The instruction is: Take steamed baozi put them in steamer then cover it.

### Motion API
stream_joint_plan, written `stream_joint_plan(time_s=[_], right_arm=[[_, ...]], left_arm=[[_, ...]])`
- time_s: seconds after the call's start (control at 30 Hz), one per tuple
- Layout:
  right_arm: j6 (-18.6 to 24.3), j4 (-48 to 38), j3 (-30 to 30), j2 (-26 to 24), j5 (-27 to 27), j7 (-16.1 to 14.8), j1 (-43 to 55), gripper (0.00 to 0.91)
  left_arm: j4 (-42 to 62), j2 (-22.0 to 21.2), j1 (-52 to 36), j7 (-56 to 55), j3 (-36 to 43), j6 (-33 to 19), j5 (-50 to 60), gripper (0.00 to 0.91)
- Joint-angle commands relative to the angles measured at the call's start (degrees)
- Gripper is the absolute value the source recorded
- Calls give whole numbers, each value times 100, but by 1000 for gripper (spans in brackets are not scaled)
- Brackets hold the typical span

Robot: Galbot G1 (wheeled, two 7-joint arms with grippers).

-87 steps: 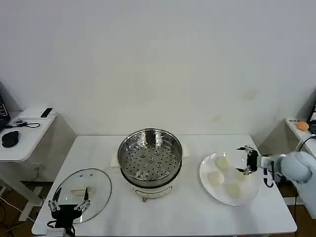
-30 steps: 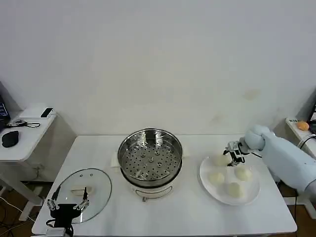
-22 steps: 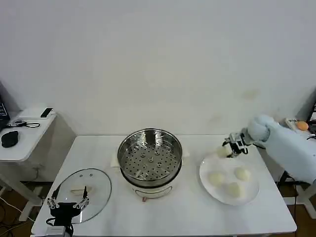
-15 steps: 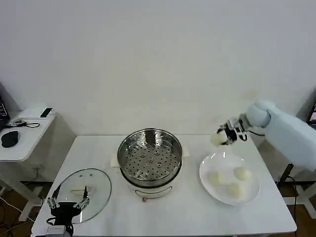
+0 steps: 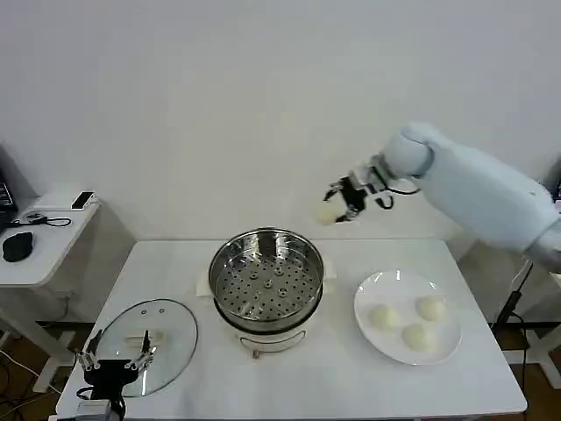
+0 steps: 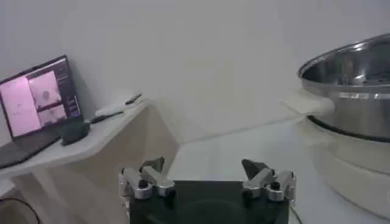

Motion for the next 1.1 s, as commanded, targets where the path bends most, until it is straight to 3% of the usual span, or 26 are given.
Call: stream_joint_plan(time_s=[0.03,0.33,0.6,0.87,1.1], right_arm=[[329,50,-694,1160,218,-10,461,635],[950,-270,-967,1644,-203,-96,120,635],[1716,-892,-1078,1906,-1102,193,-222,635],[2045,-1336,-976,2103,-1622,418,-470,645],[2208,-1586,-891,2255,-1752,492,-576,645]], left_arm=[[6,-17,-13,6,-56,9,-9,907],[63,-47,4,-3,-120,5,-29,907],[62,-65,-29,-1,-123,11,-42,907],[89,-72,-52,-7,-131,8,-43,907],[103,-73,-47,-17,-142,1,-42,907]])
